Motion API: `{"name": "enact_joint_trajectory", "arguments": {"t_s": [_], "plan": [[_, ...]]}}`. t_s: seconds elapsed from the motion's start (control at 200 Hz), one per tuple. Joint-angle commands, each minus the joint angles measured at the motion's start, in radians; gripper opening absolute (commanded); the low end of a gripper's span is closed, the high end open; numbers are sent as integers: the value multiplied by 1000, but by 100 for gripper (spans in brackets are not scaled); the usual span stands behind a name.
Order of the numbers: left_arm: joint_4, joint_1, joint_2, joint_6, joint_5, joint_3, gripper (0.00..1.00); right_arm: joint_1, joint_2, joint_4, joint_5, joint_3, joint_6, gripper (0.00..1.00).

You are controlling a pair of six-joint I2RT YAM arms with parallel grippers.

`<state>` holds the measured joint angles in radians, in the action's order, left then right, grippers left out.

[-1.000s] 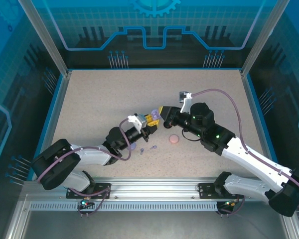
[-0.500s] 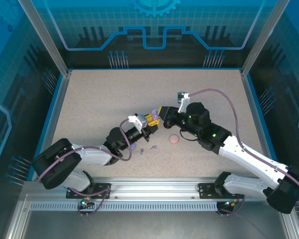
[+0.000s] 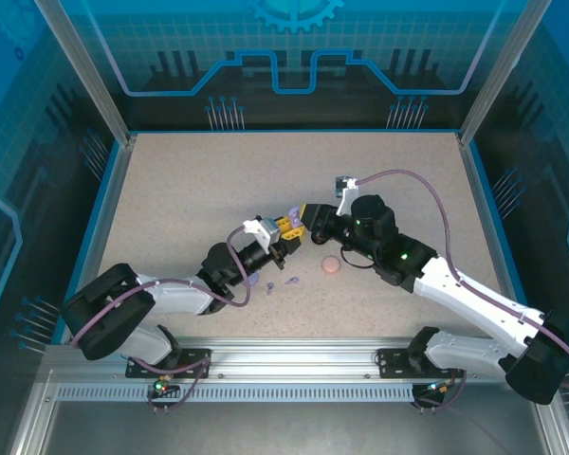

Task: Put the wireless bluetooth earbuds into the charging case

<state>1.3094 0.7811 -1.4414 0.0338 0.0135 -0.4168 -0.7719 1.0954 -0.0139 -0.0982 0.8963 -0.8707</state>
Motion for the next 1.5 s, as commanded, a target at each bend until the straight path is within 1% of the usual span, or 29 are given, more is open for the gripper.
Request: {"name": "enact_joint_trajectory", "arguments": {"t_s": [0.0, 0.215, 0.65, 1.046, 1.211, 1.321, 1.401, 1.461, 1.496], "plan": [[54, 7, -8, 20, -19, -22, 3, -10, 15, 17, -11, -8, 17, 20], [60, 7, -8, 21, -29, -23, 3, -13, 12, 10, 2, -11, 11, 20], [64, 8, -16, 21, -34, -20, 3, -16, 6, -11, 0, -11, 19, 25], [71, 8, -31, 20, -34, -18, 3, -16, -31, -77, -23, 25, 69, 37], [73, 8, -28, 19, -31, -12, 3, -6, -62, -138, -37, 51, 121, 47], [73, 8, -11, 19, -19, -1, 3, 24, -88, -226, -21, 86, 198, 58], [50, 8, 9, 17, -5, 5, 4, 64, -102, -282, 50, 109, 268, 68], [28, 9, 27, 13, 12, 8, 0, 104, -106, -300, 154, 119, 328, 78], [17, 7, 38, 11, 28, 10, 0, 129, -106, -317, 207, 124, 352, 83]]}}
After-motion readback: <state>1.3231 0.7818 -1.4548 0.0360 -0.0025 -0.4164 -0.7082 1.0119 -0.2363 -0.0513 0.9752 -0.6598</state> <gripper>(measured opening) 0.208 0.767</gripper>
